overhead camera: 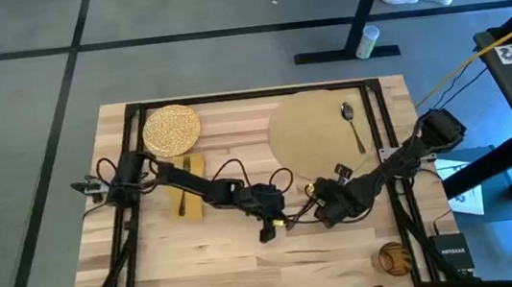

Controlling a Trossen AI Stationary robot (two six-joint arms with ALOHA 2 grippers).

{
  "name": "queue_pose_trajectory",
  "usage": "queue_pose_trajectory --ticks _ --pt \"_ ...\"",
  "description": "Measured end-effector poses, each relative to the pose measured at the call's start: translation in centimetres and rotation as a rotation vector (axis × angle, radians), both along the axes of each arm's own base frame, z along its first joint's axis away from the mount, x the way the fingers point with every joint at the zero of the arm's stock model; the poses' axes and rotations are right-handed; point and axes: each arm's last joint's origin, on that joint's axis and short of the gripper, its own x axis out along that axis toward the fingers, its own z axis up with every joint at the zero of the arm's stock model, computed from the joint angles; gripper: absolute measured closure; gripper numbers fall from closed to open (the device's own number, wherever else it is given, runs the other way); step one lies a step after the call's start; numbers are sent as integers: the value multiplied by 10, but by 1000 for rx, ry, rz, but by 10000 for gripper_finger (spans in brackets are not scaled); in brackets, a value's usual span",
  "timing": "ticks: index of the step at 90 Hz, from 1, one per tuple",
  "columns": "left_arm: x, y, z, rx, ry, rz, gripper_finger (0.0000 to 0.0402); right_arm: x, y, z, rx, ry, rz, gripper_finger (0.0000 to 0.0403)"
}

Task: Set table place
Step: Put the knife to the left of the spoon on the woven mat

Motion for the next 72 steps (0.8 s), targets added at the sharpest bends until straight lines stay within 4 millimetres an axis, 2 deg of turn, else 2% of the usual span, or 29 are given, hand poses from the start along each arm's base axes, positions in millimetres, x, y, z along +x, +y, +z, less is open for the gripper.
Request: queue_pose_trajectory --ticks 10,26,49,72 --pt "-2 0 7 0 1 0 402 2 1 -2 14 -47 13 403" --pt "-2 0 7 0 6 -1 402 9 5 -2 51 -85 87 403" --pt "-3 2 5 2 28 3 402 23 0 1 137 -108 173 403" --pt "-13 4 -7 55 180 35 402 29 -7 1 176 -104 207 403"
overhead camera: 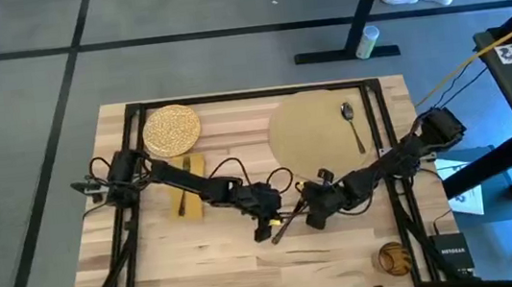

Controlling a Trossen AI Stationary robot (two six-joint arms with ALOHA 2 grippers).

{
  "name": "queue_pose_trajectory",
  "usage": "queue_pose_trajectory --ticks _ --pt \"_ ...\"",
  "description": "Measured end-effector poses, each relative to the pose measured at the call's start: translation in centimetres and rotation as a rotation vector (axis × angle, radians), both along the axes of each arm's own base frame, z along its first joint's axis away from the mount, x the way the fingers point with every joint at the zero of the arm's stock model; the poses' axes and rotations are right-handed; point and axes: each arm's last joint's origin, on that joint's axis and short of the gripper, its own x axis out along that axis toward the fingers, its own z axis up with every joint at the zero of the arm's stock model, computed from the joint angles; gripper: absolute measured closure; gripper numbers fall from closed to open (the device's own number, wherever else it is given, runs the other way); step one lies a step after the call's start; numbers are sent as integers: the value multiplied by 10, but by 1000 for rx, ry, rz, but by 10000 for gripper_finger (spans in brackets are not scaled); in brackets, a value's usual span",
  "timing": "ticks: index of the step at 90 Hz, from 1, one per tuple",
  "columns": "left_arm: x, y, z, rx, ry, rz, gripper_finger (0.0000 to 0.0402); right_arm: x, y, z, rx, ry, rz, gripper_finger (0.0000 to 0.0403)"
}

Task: Set table place
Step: Put the knife to the left of the spoon on the woven mat

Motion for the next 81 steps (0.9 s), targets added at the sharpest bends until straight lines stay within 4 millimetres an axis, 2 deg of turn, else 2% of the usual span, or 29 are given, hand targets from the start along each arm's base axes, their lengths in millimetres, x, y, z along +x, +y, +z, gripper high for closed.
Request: queue_pose_trajectory --ticks 14,33,58,69,81 --pt "-3 -1 -8 24 55 29 402 2 1 1 4 -20 18 403" --pt "-5 -13 -13 8 68 20 402 3 2 1 10 -35 26 403" --pt "-2 -31 -10 -40 -5 8 402 4 1 1 2 -41 21 403" --pt "-4 -30 -20 -21 41 51 402 4 2 1 1 -46 20 403" --pt "-3 -26 -22 -12 55 117 401 4 2 1 0 -47 20 403"
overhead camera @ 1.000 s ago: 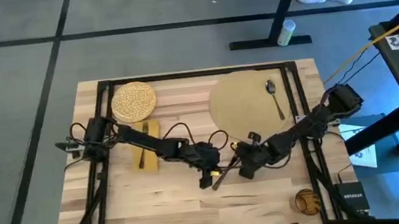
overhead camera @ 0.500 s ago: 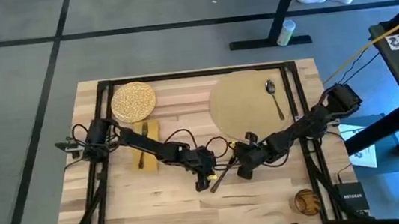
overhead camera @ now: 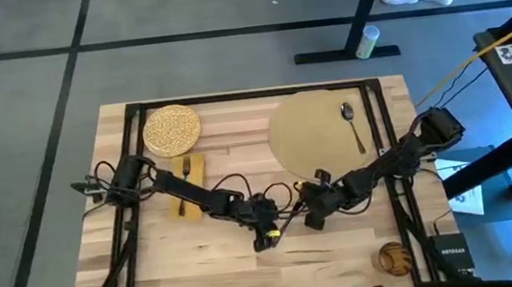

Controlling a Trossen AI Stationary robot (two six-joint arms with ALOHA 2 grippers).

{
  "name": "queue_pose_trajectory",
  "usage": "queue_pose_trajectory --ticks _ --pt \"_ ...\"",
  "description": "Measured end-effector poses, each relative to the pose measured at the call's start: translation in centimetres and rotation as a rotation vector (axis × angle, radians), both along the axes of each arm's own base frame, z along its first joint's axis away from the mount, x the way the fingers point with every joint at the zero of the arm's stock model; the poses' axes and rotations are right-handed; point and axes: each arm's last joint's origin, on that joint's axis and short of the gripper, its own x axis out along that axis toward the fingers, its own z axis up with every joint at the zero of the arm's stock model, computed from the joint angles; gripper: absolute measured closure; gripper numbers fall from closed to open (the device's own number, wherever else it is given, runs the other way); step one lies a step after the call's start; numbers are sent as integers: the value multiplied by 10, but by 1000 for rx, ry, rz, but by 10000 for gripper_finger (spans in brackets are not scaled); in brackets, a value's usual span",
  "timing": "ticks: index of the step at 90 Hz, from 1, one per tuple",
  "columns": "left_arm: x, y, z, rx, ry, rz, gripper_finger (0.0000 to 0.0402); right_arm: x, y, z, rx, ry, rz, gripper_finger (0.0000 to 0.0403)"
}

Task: Set table place
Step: Put the knife to the left of the spoon on the woven mat

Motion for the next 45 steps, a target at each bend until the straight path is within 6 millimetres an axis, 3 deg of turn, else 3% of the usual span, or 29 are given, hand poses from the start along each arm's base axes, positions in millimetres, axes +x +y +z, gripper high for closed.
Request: queue_pose_trajectory --ticks 45 --pt "5 -11 -7 -73 -55 24 402 2 1 1 17 -21 4 403"
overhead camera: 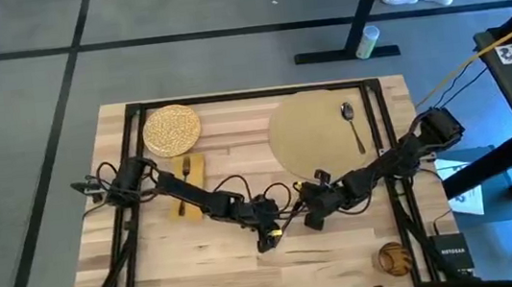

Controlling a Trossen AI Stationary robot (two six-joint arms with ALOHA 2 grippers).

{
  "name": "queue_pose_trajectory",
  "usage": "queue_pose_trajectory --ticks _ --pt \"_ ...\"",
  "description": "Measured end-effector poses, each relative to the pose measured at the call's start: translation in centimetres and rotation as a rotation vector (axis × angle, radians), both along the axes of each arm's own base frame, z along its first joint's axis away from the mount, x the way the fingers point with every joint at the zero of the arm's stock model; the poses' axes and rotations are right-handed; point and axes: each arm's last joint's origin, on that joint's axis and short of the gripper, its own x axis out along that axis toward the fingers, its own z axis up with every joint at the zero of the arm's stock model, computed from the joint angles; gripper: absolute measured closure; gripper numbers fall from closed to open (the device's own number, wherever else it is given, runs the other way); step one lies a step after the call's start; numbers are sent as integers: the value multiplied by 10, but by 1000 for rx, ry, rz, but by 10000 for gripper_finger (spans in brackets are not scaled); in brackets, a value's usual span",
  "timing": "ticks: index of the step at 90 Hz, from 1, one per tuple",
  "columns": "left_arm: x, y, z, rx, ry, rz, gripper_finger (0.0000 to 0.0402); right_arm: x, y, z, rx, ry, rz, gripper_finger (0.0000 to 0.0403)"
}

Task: Set table place
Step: Put the knife to the left of the spoon on the woven mat

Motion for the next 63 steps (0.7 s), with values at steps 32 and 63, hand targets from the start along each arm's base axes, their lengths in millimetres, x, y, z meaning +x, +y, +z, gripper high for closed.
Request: queue_pose_trajectory --ticks 32,63 --pt "5 -4 -4 -51 -59 -12 402 1 2 0 39 2 23 403" --pt "4 -6 -4 -50 -55 -19 402 11 8 -7 70 -52 86 403"
